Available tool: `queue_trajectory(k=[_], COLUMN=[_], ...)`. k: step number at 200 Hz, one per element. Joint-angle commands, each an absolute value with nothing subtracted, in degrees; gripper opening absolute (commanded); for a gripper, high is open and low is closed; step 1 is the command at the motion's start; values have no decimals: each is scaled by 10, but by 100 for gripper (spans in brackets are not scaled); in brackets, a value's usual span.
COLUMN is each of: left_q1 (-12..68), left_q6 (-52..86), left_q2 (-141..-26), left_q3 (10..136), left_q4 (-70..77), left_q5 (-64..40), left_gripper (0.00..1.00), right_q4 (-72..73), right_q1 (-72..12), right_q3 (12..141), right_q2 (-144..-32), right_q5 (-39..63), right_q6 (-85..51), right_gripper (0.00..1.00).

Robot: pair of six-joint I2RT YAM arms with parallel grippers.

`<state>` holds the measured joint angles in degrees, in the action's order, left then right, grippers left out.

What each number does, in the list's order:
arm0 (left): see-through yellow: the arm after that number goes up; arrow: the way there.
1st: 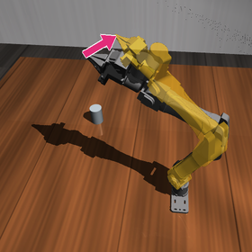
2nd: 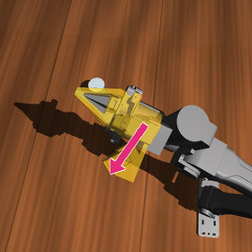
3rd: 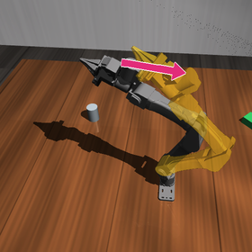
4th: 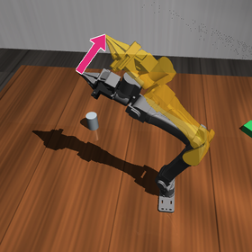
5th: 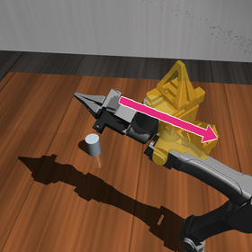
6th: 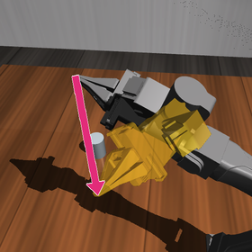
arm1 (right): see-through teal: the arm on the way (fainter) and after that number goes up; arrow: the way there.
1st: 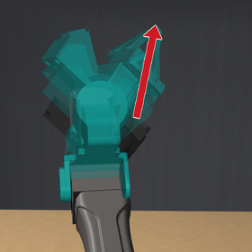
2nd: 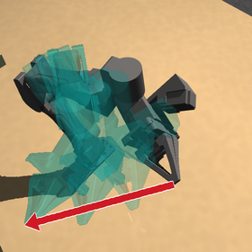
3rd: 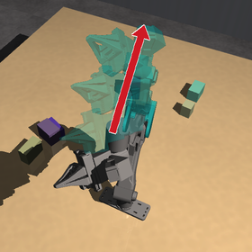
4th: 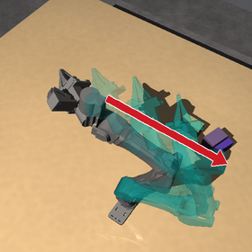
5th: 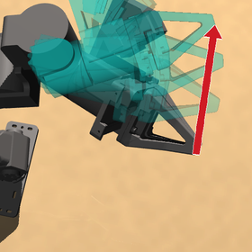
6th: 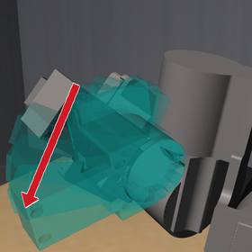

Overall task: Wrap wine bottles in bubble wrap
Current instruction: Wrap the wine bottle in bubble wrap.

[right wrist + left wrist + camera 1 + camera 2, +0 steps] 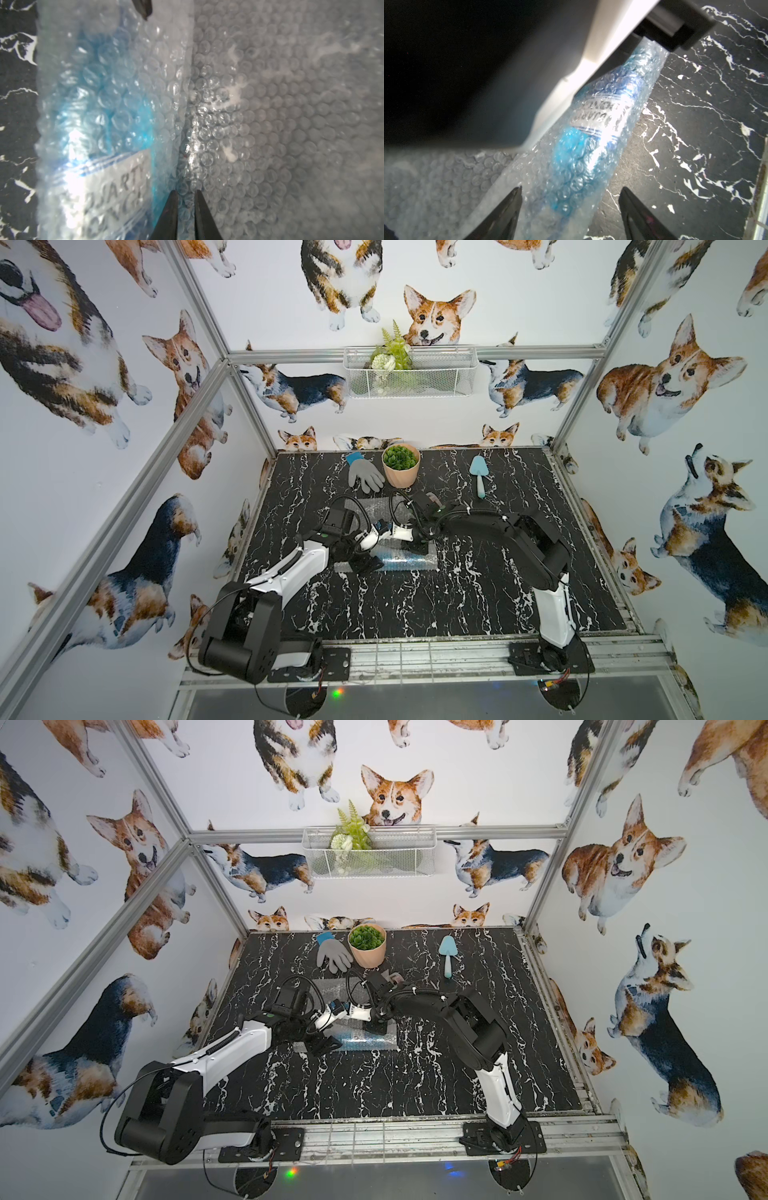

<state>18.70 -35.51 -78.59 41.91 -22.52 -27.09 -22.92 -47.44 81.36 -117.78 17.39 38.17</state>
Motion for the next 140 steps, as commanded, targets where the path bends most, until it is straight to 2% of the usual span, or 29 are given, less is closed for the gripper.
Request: queue_trajectory(k=[1,35,84,140], left_q1=[189,189,186,186], left_q6=[-390,-401,-415,-417], left_q2=[-795,-816,-862,-898], left_q3=[423,427,466,483], left_q4=[-261,-272,-281,-312], left_q5=[-293,-299,-295,-310], left_gripper=[74,70,69,60], right_q4=[-185,-176,-180,-151], right_q1=[-476,-465,-461,-438], right_q3=[808,808,811,796], right_q2=[-1174,-1171,-1171,-1146], right_q5=[251,265,272,273], right_q6=[376,366,357,328], right_gripper=[20,24,25,30])
